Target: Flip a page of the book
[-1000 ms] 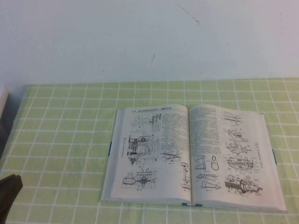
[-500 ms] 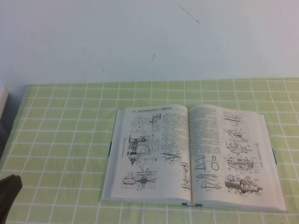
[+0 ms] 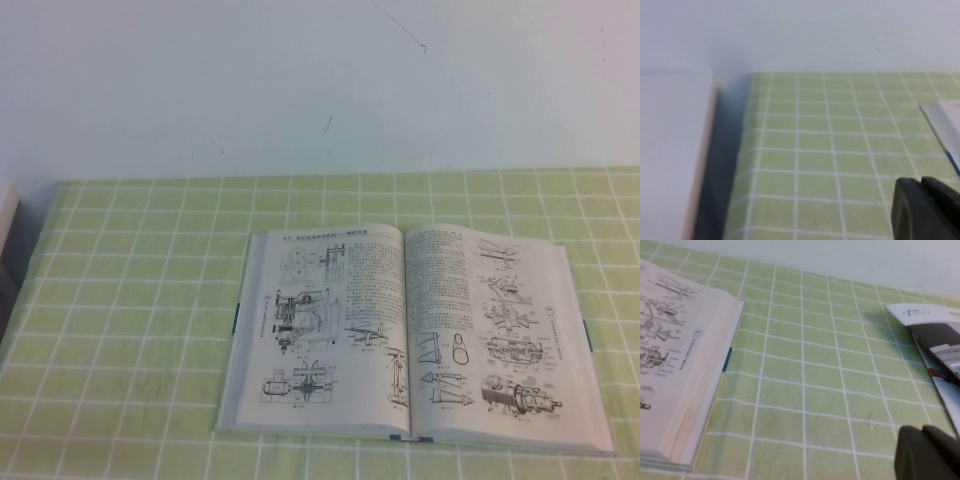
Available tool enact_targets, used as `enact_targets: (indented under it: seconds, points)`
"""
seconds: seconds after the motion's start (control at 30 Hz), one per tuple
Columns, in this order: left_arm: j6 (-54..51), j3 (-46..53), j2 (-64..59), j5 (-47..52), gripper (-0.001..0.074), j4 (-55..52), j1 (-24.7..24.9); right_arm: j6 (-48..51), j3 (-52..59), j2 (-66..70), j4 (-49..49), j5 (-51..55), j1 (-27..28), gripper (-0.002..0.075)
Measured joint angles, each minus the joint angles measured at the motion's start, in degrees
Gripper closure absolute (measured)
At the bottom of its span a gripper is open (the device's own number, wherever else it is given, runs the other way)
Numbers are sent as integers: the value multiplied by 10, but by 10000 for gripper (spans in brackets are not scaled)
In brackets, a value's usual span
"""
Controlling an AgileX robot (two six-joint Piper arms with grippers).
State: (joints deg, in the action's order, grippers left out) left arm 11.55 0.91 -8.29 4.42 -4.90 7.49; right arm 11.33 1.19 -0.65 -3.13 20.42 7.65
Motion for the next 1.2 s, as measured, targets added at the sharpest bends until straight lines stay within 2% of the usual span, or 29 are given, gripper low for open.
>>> enact_targets:
  seconds: [0.1,0.2,0.27,0.47,1.2]
  points:
    - [-17,4,48,-13,739,13,-78,0,0,0,0,0,0,728]
    - [-44,4,83,11,739,27,-125,0,0,0,0,0,0,728]
    - [-76,4,88,42,739,40,-140,0,0,0,0,0,0,728]
    - [-136,4,89,130,739,90,-135,0,0,0,0,0,0,728]
    - [-141,3,89,135,739,111,-127,0,0,0,0,0,0,729]
